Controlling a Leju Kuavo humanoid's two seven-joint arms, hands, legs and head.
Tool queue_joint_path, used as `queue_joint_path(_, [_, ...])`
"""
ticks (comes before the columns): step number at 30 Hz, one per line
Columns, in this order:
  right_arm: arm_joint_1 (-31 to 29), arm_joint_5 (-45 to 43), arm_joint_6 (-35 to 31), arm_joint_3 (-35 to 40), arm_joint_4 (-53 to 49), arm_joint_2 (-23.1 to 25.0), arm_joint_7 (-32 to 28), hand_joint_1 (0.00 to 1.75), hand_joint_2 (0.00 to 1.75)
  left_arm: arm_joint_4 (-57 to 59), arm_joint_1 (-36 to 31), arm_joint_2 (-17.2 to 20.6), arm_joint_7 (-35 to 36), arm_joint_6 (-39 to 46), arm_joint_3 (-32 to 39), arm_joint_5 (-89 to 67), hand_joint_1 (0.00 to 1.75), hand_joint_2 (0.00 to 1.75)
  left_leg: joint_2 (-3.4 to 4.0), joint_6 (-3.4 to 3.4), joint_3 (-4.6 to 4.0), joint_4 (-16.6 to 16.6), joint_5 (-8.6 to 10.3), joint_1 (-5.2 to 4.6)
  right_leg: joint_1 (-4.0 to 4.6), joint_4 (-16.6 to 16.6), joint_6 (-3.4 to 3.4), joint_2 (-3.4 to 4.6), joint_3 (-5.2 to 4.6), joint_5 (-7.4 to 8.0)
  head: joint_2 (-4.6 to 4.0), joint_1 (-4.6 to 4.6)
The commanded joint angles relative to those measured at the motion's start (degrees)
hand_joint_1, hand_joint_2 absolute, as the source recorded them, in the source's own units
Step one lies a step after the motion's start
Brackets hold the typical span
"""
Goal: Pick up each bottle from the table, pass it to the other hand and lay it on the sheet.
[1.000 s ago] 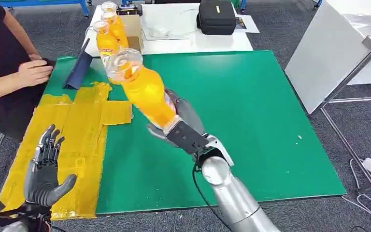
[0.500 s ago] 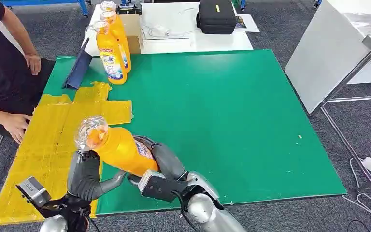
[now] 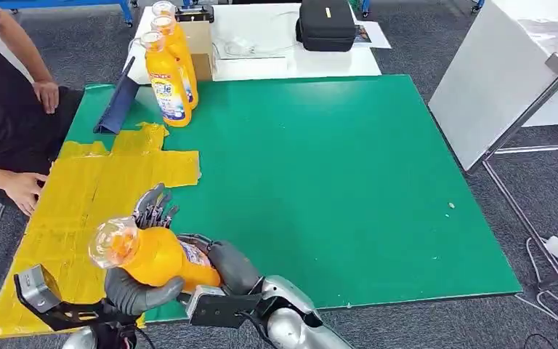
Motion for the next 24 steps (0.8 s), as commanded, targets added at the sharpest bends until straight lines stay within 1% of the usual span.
queue_joint_path(1, [-2.64, 0.09, 0.32, 4.00, 4.74, -0.97, 0.42, 1.75, 1.75, 1.26, -0.49, 3.76, -0.92, 1.94, -7.44, -6.16, 0.03, 1.75, -0.14, 0.13, 0.40, -0.12, -0.09, -0.07, -0.09, -0.06, -0.08, 0.13, 0.36, -0.12, 0.00, 0.00])
queue_joint_path(2, [-2.72, 0.03, 0.34, 4.12, 4.47, -1.02, 0.42, 1.75, 1.75, 1.08, -0.54, 3.95, -1.72, 2.33, -7.67, -6.93, 1.75, 1.75, -0.12, 0.09, 0.26, -0.10, -0.05, -0.06, -0.07, -0.04, -0.06, 0.09, 0.23, -0.07, 0.00, -0.02])
queue_joint_path(3, [-2.72, 0.03, 0.34, 4.12, 4.47, -1.02, 0.42, 1.75, 1.75, 1.08, -0.54, 3.95, -1.72, 2.33, -7.67, -6.93, 1.75, 1.75, -0.09, 0.07, 0.16, -0.06, -0.03, -0.02, -0.03, -0.03, -0.04, 0.06, 0.15, -0.04, 0.00, 0.00])
queue_joint_path(4, [-2.83, 0.03, 0.33, 4.10, 4.39, -0.93, 0.42, 1.75, 1.75, 1.07, -0.53, 3.92, -1.74, 2.33, -7.71, -6.95, 1.75, 1.75, -0.11, 0.10, 0.28, -0.08, -0.06, -0.05, -0.06, -0.03, -0.06, 0.10, 0.25, -0.08, 0.00, -0.02])
queue_joint_path(5, [-3.00, -0.09, 0.31, 4.16, 3.87, -1.11, 0.41, 1.75, 1.75, 0.82, -0.66, 4.59, -3.31, 2.94, -8.55, -10.21, 1.75, 1.75, -0.07, 0.06, 0.12, -0.05, -0.02, -0.03, -0.03, -0.02, -0.04, 0.06, 0.11, -0.03, 0.00, 0.00])
queue_joint_path(7, [-3.05, -0.07, 0.23, 3.79, 3.27, -1.33, 0.46, 1.75, 1.75, -0.04, -0.38, 4.72, -4.90, 4.54, -9.25, -14.13, 1.75, 1.75, -0.12, 0.13, 0.34, -0.07, -0.10, -0.06, -0.07, -0.01, -0.07, 0.14, 0.31, -0.11, 0.00, 0.00])
queue_joint_path(8, [-2.99, -0.07, 0.23, 3.60, 3.04, -1.39, 0.43, 1.75, 1.75, -0.17, -0.27, 4.74, -5.21, 4.86, -9.47, -14.82, 1.75, 1.75, -0.09, 0.11, 0.23, -0.05, -0.06, -0.05, -0.05, -0.01, -0.05, 0.11, 0.20, -0.07, 0.00, -0.02])
queue_joint_path(11, [-3.06, -0.06, 0.22, 3.46, 2.88, -1.50, 0.41, 1.75, 1.75, -0.40, -0.11, 4.67, -5.25, 4.95, -9.67, -14.97, 1.75, 1.75, -0.14, 0.13, 0.31, -0.06, -0.09, -0.07, -0.07, -0.01, -0.06, 0.11, 0.29, -0.11, 0.00, 0.02])
queue_joint_path(12, [-3.06, -0.06, 0.22, 3.46, 2.88, -1.50, 0.41, 1.75, 1.75, -0.40, -0.11, 4.67, -5.25, 4.95, -9.67, -14.97, 1.75, 1.75, -0.10, 0.10, 0.19, -0.05, -0.05, -0.05, -0.06, -0.01, -0.04, 0.08, 0.18, -0.06, 0.00, 0.00])
queue_joint_path(13, [-2.91, -0.06, 0.22, 3.25, 2.79, -1.47, 0.41, 1.75, 1.75, -0.48, -0.15, 4.82, -5.47, 5.31, -9.79, -15.63, 1.75, 1.75, -0.09, 0.14, 0.34, -0.08, -0.10, -0.08, -0.09, -0.02, -0.06, 0.17, 0.30, -0.10, 0.00, 0.00])
queue_joint_path(15, [-2.97, -0.07, 0.24, 2.95, 2.64, -1.54, 0.39, 1.75, 1.75, -0.46, -0.18, 4.90, -5.61, 5.49, -9.93, -16.01, 1.75, 1.75, -0.09, 0.07, 0.12, -0.04, -0.02, -0.04, -0.05, 0.00, -0.03, 0.06, 0.11, -0.04, 0.00, 0.00])
queue_joint_path(17, [-2.67, 0.02, 0.11, 2.39, 1.94, -1.65, 0.46, 1.75, 1.75, -0.27, -0.15, 4.87, -5.67, 5.59, -9.77, -15.77, 1.75, 1.75, -0.15, 0.13, 0.32, -0.06, -0.09, -0.06, -0.07, -0.01, -0.07, 0.11, 0.30, -0.12, 0.00, 0.00])
queue_joint_path(20, [-2.00, 0.78, -1.42, 0.34, -0.21, -2.14, 0.92, 1.75, 1.75, -1.12, 0.53, 4.69, -6.66, 7.47, -8.79, -17.87, 1.75, 1.75, -0.09, 0.09, 0.18, -0.04, -0.05, -0.03, -0.04, -0.01, -0.05, 0.09, 0.17, -0.06, 0.00, 0.00])
queue_joint_path(21, [-1.72, 1.21, -2.83, -0.88, -1.41, -2.42, 1.37, 0.07, 1.75, -1.85, 0.89, 4.60, -7.07, 8.75, -8.28, -19.51, 1.75, 1.75, -0.12, 0.12, 0.28, -0.06, -0.08, -0.07, -0.08, 0.00, -0.06, 0.12, 0.24, -0.10, 0.00, -0.02])
queue_joint_path(22, [-1.58, 1.79, -3.40, -2.06, -3.16, -3.02, 2.02, 0.00, 1.75, -2.82, 1.27, 4.42, -7.48, 10.33, -7.79, -22.11, 1.75, 1.75, -0.11, 0.10, 0.21, -0.05, -0.06, -0.05, -0.05, -0.01, -0.05, 0.08, 0.19, -0.08, 0.00, 0.02])
queue_joint_path(23, [-1.62, 2.29, -3.94, -3.25, -4.49, -3.56, 2.42, 0.00, 1.75, -3.27, 1.47, 4.11, -8.09, 12.46, -7.24, -24.83, 1.75, 1.75, -0.15, 0.14, 0.29, -0.04, -0.11, -0.06, -0.07, 0.00, -0.06, 0.10, 0.27, -0.12, 0.00, 0.00])
queue_joint_path(24, [-1.33, 2.26, -3.93, -4.70, -6.27, -4.24, 2.92, 0.00, 1.75, -3.91, 1.59, 3.86, -8.15, 13.89, -6.42, -26.74, 1.75, 1.75, -0.10, 0.10, 0.13, -0.01, -0.05, -0.04, -0.04, 0.01, -0.03, 0.07, 0.13, -0.06, 0.00, 0.00])
